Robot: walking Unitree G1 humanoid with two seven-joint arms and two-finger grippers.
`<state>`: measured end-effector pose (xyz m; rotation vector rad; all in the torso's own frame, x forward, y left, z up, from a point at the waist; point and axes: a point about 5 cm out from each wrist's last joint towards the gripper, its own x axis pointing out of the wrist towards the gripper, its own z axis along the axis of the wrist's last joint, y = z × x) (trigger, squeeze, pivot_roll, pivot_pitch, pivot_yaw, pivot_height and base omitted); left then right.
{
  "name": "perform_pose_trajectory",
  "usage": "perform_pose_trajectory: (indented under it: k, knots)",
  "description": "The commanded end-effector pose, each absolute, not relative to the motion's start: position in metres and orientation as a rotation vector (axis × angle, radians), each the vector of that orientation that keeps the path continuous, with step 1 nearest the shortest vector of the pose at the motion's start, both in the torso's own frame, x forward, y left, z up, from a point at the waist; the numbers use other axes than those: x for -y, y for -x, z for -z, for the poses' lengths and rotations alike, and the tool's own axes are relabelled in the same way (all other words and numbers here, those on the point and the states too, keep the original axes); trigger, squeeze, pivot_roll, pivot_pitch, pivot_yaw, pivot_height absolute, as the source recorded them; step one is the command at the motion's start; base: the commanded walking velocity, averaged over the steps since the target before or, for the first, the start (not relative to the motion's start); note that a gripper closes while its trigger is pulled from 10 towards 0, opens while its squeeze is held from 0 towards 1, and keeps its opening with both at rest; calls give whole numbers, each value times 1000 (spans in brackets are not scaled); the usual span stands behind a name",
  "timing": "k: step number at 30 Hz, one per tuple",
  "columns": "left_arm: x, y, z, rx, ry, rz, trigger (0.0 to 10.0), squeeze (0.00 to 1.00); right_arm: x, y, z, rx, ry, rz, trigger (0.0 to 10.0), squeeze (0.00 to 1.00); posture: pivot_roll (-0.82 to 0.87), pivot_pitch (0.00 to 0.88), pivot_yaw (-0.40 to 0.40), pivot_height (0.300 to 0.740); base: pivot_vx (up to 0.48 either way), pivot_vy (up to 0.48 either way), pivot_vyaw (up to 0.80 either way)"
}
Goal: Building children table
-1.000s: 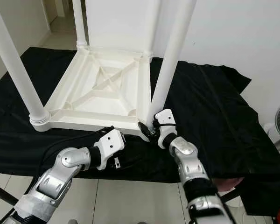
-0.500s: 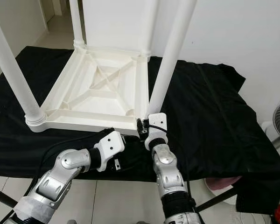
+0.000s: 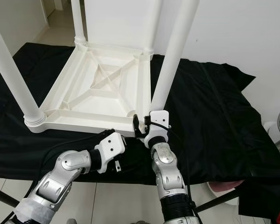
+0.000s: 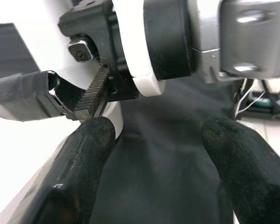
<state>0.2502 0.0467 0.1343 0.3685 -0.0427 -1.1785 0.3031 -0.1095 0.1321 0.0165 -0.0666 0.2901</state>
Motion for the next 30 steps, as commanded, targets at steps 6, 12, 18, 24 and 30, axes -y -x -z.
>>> perform_pose_trajectory:
  k: [6,12,18,24,30]
  knots:
    - [-51,-257,-134,37,-366,1087,10000,0,119,-304,-137,76,106,-615,10000,0,8,10,-119,740,0,0,0]
    - [-52,-259,-136,45,-371,1082,10000,0,132,-308,-135,35,150,-740,10000,0,14,3,-119,740,0,0,0]
    - [-54,-260,-137,46,-377,1078,10000,0,139,-309,-136,14,167,-797,0,0,20,0,-118,740,0,0,0]
    - [-55,-260,-138,46,-383,1077,10000,0,148,-314,-137,1,172,-791,0,0,31,0,-111,740,0,0,0]
    - [-58,-261,-139,44,-387,1076,10000,0,150,-319,-140,29,146,-700,0,0,43,0,-103,740,0,0,0]
